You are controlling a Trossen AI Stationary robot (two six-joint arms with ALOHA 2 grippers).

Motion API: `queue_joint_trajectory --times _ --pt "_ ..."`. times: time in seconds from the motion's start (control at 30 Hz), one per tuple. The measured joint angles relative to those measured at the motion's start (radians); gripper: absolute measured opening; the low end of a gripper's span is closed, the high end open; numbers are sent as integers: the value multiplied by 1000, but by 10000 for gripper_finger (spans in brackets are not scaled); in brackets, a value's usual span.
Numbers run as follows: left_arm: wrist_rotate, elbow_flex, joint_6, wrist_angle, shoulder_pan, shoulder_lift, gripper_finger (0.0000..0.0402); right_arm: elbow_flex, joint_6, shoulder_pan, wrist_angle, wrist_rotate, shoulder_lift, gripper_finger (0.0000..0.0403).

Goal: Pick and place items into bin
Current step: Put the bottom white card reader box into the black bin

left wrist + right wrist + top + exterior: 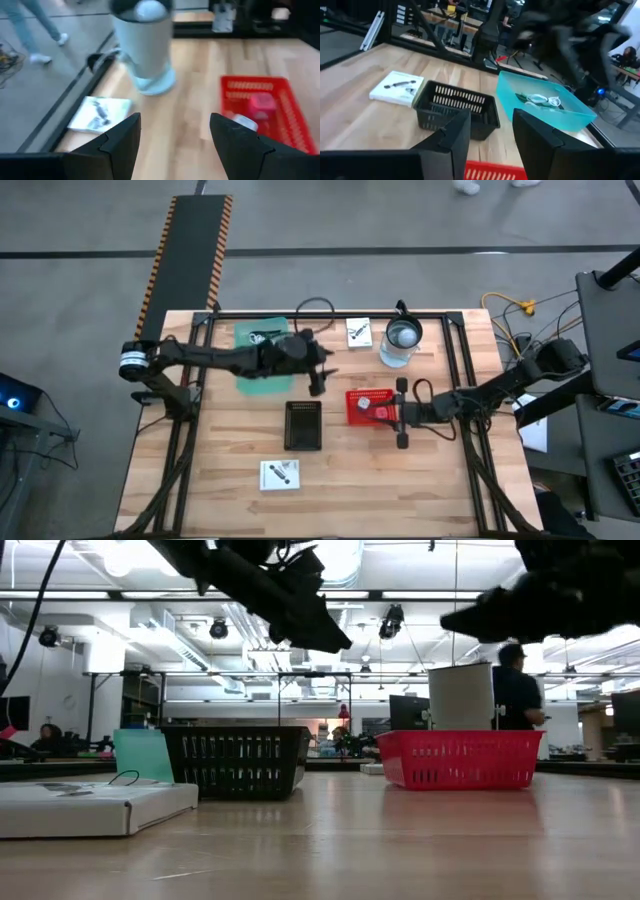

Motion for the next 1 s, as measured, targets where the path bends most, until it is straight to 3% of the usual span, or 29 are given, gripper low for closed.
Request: queue_joint_trajectory --times 0.13,0.43,0.73,0.87,1.0 --pt "35 40 0 -52 83 0 222 -30 -3 0 12 0 1 132" --pt "273 140 0 -80 252 130 222 -27 -23 0 12 -4 1 130" --pt "324 520 -22 -405 328 416 222 -26 -16 0 1 -7 1 132" --pt "306 690 -131 -525 362 525 222 -26 -12 0 -2 -7 2 128" --pt "298 788 -333 -543 389 598 222 -26 -12 0 -7 -7 2 129"
